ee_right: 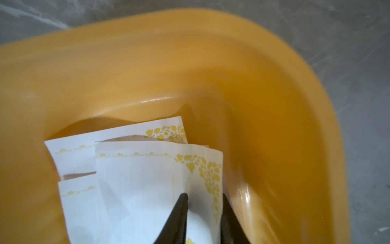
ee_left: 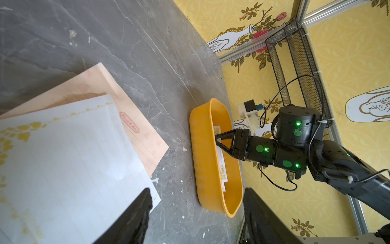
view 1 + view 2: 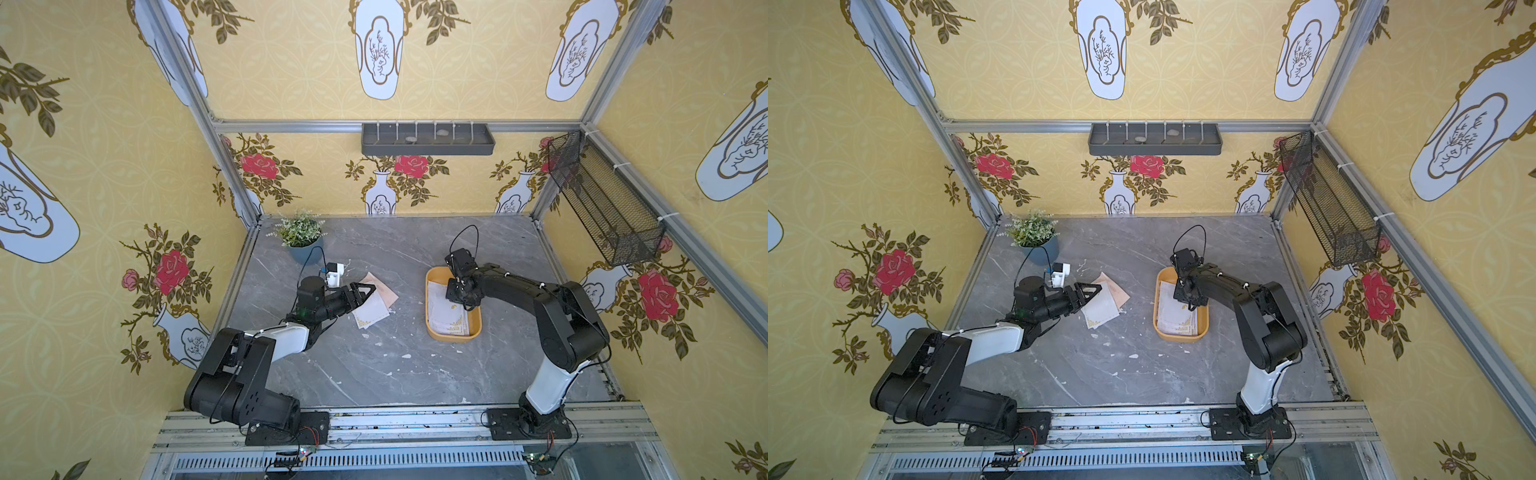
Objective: Take out the stationery paper from the storage box
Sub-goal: Pick up the stationery paper from the storage box.
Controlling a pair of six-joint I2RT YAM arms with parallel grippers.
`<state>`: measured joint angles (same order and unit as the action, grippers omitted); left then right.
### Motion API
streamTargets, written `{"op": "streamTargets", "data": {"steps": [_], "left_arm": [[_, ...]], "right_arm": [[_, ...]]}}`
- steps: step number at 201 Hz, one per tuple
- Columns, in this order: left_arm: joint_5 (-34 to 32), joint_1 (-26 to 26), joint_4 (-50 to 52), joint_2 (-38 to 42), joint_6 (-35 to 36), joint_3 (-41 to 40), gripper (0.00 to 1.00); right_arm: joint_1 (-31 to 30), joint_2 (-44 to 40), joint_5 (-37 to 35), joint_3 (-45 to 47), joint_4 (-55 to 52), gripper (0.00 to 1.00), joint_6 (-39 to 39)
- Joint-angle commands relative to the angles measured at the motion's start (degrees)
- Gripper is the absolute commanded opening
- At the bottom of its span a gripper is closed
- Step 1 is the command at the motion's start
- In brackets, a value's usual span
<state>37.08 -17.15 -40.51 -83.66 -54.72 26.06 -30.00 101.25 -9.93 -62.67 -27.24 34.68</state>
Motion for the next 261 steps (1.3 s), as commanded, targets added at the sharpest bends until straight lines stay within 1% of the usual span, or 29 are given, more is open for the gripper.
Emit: {"op": "streamTargets", "data": {"steps": [1, 14, 22, 34, 53, 74, 93, 119, 136, 150, 162, 187, 189, 192, 222, 239, 261], "left_arm": [[0.5, -0.1, -1.5, -0.4, -0.1, 0.1, 0.70], [0.5, -0.1, -1.5, -0.5, -0.2, 0.1, 0.70], [0.6, -0.1, -1.5, -0.5, -0.1, 0.2, 0.70], [0.6, 0.0, -1.5, -0.7, -0.2, 0.2, 0.70], [0.6, -0.3, -1.5, -0.8, -0.2, 0.3, 0.70], [1.1, -0.8, -2.4, -1.6, 0.0, 0.5, 0.70], [3.5, -1.1, -7.0, -3.3, -1.7, 0.6, 0.71], [7.7, -1.8, -17.7, -7.6, -6.3, 0.7, 0.73], [9.7, -2.8, -25.3, -11.2, -9.5, 0.9, 0.73], [11.0, -4.0, -29.6, -14.1, -11.3, 1.8, 0.69], [11.6, -5.3, -29.7, -15.5, -11.2, 3.4, 0.65], [11.3, -6.6, -29.2, -16.4, -10.8, 6.2, 0.66], [11.3, -8.0, -28.9, -16.4, -10.7, 6.4, 0.66], [11.1, -8.6, -28.6, -16.5, -10.6, 6.8, 0.66], [10.4, -10.9, -26.7, -18.4, -10.1, 9.3, 0.65], [10.4, -11.8, -26.8, -19.4, -10.2, 10.3, 0.66], [10.9, -12.2, -26.8, -19.8, -10.5, 11.2, 0.65]], "right_arm": [[-0.1, -1.0, -2.5, -0.6, -1.4, 0.16, 0.5], [-0.3, -1.7, -3.1, -0.8, -2.0, 0.08, 0.5], [-0.3, -2.2, -3.5, -1.0, -2.4, 0.05, 0.5], [-0.5, -2.8, -4.0, -1.3, -3.2, 0.05, 0.5], [-0.8, -3.9, -5.0, -1.3, -3.6, 0.00, 0.3], [-0.9, -6.0, -4.3, 0.3, -1.2, 0.00, -1.0], [-0.9, -8.3, -3.7, 1.2, 0.4, 0.00, -1.5], [-0.9, -11.0, -3.8, 0.8, 0.7, 0.00, -2.4], [-0.9, -14.3, -1.7, 2.1, 3.1, 0.00, -3.3], [-0.9, -17.7, 1.2, 3.8, 5.9, 0.00, -4.0], [-0.9, -20.2, 3.3, 5.2, 8.1, 0.00, -4.5], [-0.8, -24.0, 6.7, 6.3, 11.2, 0.00, -5.7], [-0.9, -24.3, 7.0, 6.5, 11.5, 0.00, -5.8], [-0.9, -24.7, 7.7, 6.7, 12.0, 0.00, -5.9], [-0.8, -28.3, 13.9, 7.8, 16.5, 0.00, -5.6], [-0.9, -30.0, 17.1, 8.6, 19.1, 0.00, -5.3], [-0.8, -31.8, 19.2, 9.4, 21.3, 0.00, -4.8]]}}
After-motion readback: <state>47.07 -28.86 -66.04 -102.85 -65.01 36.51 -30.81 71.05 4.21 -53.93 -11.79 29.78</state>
